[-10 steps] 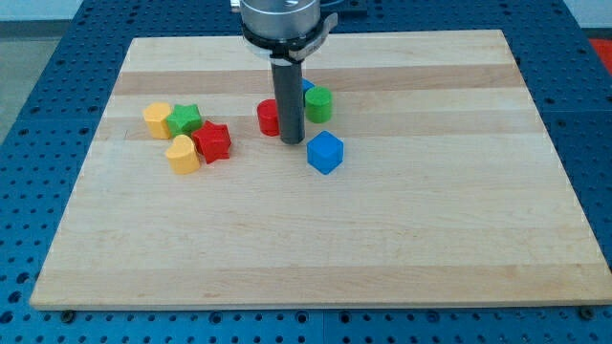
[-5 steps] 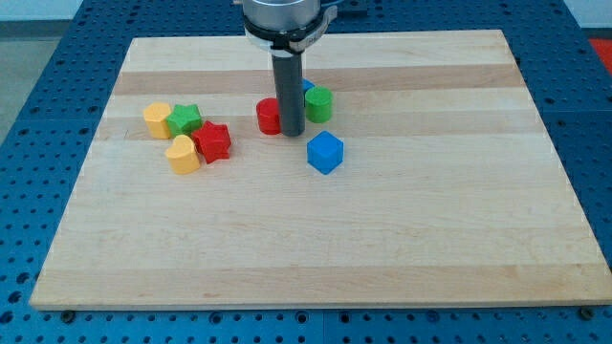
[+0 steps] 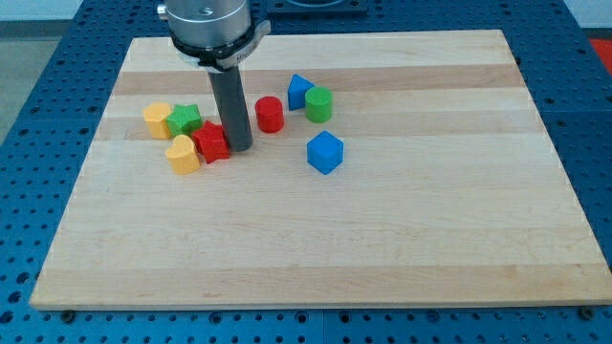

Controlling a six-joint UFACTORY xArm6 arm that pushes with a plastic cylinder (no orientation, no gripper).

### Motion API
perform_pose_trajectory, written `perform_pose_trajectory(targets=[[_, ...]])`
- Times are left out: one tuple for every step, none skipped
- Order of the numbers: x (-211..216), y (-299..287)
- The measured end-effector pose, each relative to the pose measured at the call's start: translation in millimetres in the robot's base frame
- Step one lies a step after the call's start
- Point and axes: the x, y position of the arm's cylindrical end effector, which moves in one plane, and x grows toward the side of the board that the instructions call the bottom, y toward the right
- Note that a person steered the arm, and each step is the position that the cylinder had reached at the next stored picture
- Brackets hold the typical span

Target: Push red circle into the blue triangle

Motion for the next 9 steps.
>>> perform_pose_trajectory(targets=[[-12.4, 0.0], [-19.7, 0.0], [-19.7, 0.0], [-19.8, 2.7], [-19.8, 6.1], [-21.6, 11.3], [-26.7, 18.3], [-30.4, 25.2], [-26.4, 25.2]])
